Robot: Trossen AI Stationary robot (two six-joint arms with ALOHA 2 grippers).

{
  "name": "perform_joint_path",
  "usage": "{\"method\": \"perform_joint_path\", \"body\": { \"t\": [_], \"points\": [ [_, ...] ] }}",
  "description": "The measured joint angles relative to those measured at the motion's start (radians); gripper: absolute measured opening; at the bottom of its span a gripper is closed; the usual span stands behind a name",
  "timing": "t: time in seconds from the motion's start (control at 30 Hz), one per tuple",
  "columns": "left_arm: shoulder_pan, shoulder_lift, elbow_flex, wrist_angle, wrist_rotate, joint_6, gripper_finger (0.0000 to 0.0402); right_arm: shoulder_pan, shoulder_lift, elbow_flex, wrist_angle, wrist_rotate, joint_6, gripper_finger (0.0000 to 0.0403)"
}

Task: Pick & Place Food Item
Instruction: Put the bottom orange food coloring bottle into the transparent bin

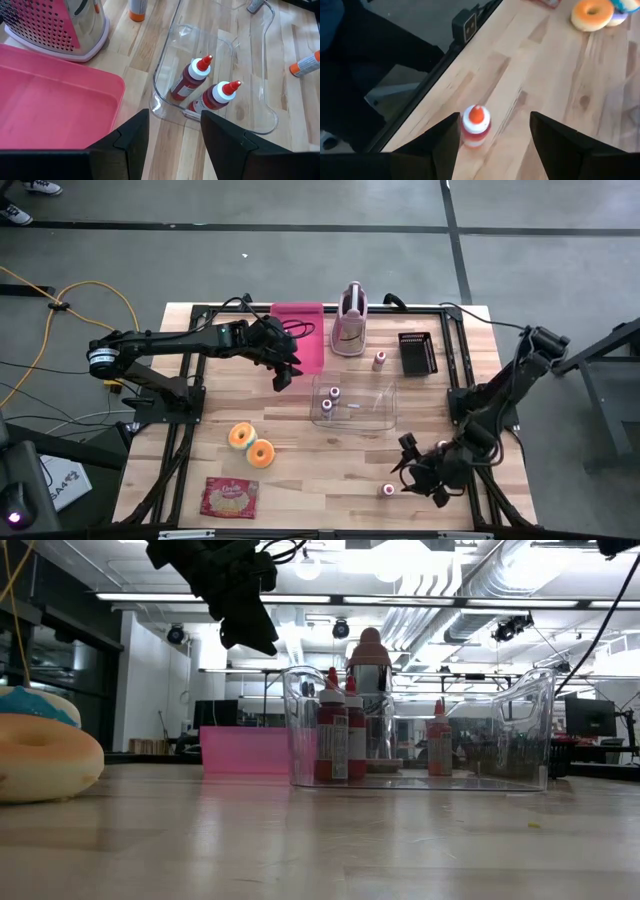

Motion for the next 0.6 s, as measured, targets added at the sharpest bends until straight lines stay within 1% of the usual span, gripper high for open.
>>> {"method": "perform_joint_path", "body": {
  "t": [0.2, 0.37, 0.6],
  "points": [
    [0.000, 0.000, 0.000, 0.007, 0.000, 0.000, 0.0173, 0.022, 0.061, 0.000, -0.001, -0.001, 0.009, 0.0227],
    [0.000, 0.000, 0.000, 0.006, 0.000, 0.000, 0.0173, 0.022, 0.094, 0.000, 0.001, -0.012, 0.075, 0.0227],
    [0.000, 0.000, 0.000, 0.009, 0.000, 0.000, 0.0173, 0.020, 0.139, 0.000, 0.021, -0.017, 0.076, 0.0227]
  ]
}}
